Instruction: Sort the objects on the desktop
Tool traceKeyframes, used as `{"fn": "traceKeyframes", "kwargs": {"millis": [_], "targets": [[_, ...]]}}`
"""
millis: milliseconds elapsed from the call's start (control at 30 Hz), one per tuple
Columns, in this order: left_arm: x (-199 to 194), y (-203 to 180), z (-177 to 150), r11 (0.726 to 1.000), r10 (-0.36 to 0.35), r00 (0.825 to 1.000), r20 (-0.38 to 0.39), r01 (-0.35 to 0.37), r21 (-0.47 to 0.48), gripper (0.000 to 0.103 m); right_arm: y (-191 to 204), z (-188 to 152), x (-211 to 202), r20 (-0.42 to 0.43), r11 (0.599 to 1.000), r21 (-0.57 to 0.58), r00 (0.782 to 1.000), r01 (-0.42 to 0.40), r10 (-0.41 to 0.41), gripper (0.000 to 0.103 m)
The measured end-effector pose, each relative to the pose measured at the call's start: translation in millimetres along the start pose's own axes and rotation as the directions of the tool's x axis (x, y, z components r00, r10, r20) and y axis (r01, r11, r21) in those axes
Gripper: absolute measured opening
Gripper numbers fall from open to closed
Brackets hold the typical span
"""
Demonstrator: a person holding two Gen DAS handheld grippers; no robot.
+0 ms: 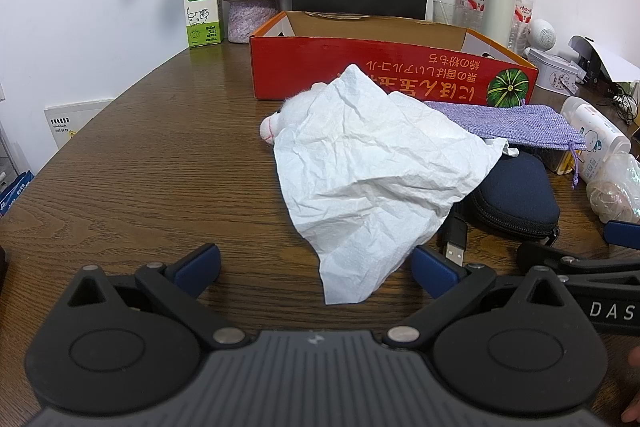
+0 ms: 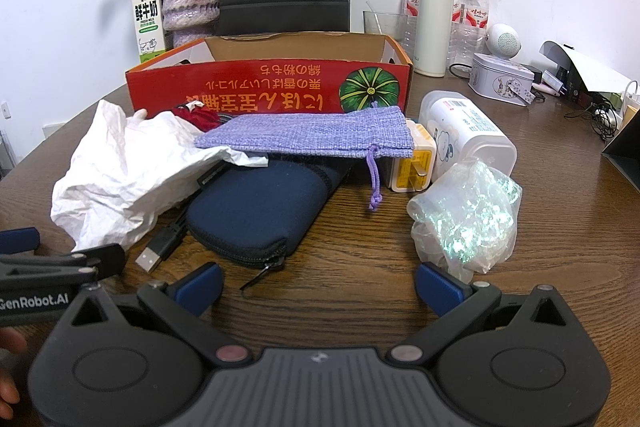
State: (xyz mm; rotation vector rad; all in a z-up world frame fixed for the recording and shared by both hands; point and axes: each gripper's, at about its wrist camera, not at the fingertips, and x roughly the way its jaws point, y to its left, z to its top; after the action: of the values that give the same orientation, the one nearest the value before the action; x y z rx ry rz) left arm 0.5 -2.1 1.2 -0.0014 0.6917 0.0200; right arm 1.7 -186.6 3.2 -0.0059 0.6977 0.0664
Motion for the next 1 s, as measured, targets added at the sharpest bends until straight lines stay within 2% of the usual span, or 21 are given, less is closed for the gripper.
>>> {"fn": "traceKeyframes", "kwargs": {"millis": [1000], "targets": [[-0.8,0.1,-0.7,1.000,0.001,1.000,-0.001,-0.001,0.005,0.103,-0.2,0.6,1.2,-0.002,1.000,0.000,1.000,0.001,-0.001,0.103]]}}
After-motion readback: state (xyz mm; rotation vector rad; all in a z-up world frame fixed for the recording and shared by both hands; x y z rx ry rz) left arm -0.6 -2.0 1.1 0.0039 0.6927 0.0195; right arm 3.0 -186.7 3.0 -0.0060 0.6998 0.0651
